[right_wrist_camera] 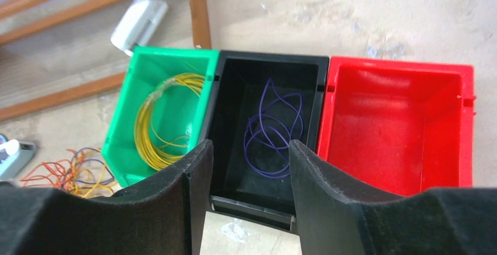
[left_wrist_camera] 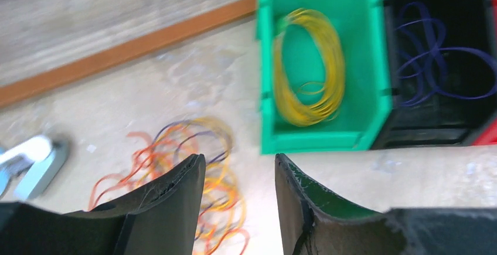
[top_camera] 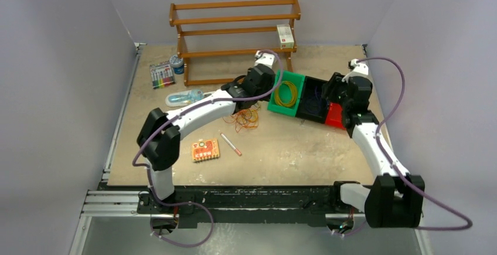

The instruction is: Untangle the cables

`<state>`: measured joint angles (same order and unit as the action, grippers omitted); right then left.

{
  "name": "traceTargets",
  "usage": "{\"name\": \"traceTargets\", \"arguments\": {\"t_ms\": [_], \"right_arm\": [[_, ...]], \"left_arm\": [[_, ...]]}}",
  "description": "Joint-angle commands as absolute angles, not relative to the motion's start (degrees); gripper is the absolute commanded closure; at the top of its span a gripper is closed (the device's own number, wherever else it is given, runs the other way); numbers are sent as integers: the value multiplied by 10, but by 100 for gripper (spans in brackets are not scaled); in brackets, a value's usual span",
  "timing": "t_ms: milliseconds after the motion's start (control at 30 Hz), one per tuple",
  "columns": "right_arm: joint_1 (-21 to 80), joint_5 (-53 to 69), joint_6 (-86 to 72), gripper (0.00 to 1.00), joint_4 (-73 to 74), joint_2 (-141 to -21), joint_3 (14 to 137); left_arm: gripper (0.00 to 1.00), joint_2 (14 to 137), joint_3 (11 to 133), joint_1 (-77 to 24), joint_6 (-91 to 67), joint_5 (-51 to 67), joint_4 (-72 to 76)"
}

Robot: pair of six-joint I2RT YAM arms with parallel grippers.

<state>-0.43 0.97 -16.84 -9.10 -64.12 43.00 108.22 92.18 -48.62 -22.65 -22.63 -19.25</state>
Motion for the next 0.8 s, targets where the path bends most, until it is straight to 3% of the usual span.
{"name": "traceTargets", "arguments": {"t_ms": [0, 433, 767], "right_arm": [[-6, -3, -153, 49, -31, -703, 506], [-5, 0, -31, 48, 97, -894, 693], [8, 12, 27, 48, 182, -966, 752]], "left_arm": [[54, 987, 852, -454, -258, -258, -187], [54, 896, 769, -406, -175, -292, -233], [54, 887, 742, -404, -152, -284, -220]]}}
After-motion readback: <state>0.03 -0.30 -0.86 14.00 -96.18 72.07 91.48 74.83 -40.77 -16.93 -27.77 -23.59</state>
